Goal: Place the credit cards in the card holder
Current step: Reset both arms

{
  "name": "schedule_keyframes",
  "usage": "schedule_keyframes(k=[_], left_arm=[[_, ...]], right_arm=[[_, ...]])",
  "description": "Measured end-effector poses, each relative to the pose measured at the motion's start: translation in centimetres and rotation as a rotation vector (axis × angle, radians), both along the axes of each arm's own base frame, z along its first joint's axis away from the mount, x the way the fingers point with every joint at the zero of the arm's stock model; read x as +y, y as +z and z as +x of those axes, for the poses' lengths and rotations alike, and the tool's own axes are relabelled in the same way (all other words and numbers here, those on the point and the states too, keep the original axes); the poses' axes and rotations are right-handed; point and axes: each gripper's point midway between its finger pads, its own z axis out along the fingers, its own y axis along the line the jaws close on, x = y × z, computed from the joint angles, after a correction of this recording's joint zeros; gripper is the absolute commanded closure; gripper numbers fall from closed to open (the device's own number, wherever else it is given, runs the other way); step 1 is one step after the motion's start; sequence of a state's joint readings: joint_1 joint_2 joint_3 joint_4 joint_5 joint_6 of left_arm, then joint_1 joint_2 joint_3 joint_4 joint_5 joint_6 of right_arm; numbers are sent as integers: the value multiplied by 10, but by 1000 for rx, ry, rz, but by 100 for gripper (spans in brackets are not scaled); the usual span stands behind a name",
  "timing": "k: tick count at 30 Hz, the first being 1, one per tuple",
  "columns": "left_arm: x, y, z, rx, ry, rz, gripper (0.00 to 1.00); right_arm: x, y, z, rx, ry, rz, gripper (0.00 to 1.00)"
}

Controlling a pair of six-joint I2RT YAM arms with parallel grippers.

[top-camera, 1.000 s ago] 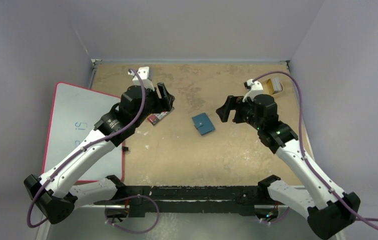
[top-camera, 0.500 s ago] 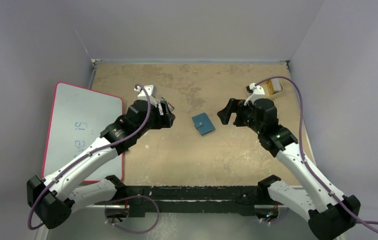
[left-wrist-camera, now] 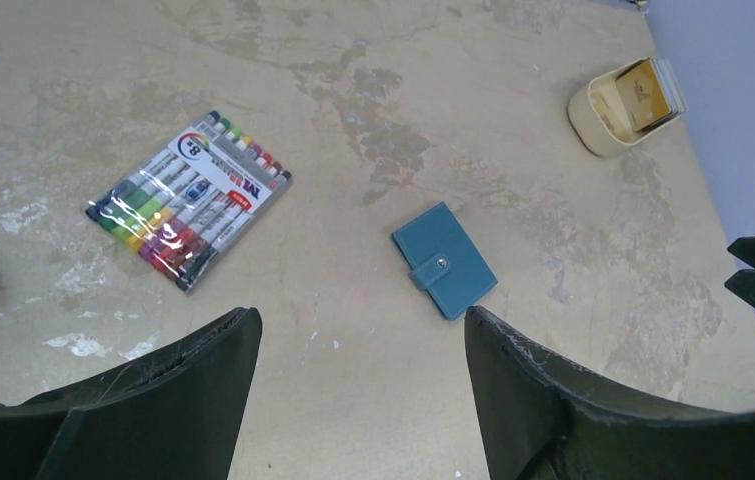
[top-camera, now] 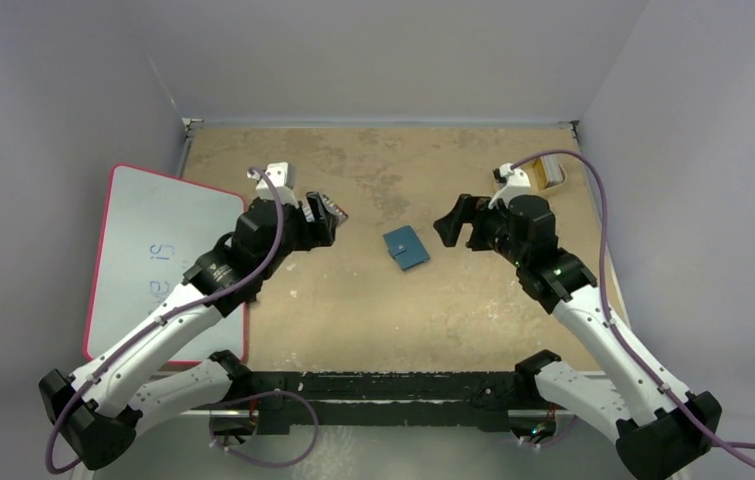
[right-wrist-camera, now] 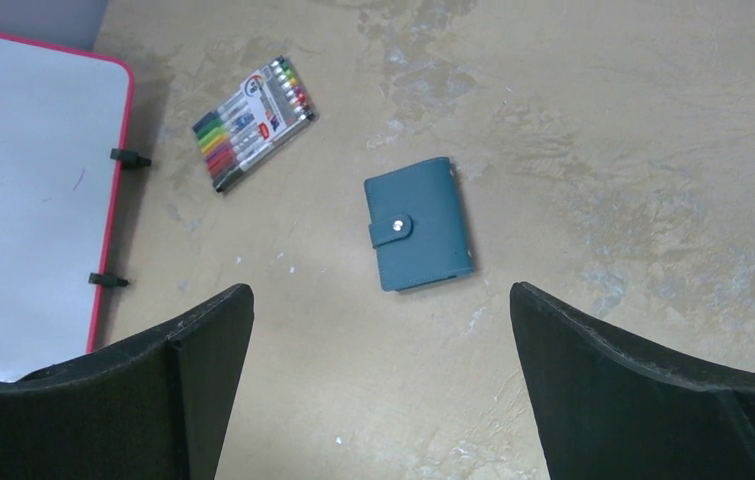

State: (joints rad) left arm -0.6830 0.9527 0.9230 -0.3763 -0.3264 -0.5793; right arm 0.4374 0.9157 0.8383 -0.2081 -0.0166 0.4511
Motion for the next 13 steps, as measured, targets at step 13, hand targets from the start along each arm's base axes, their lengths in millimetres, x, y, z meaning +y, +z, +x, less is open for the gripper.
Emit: schedule_keyframes(k=[13], left_arm=[[6,45,6,-97,22,-13,24]], right_arm=[[-1,58,3,-115,2,25,1]])
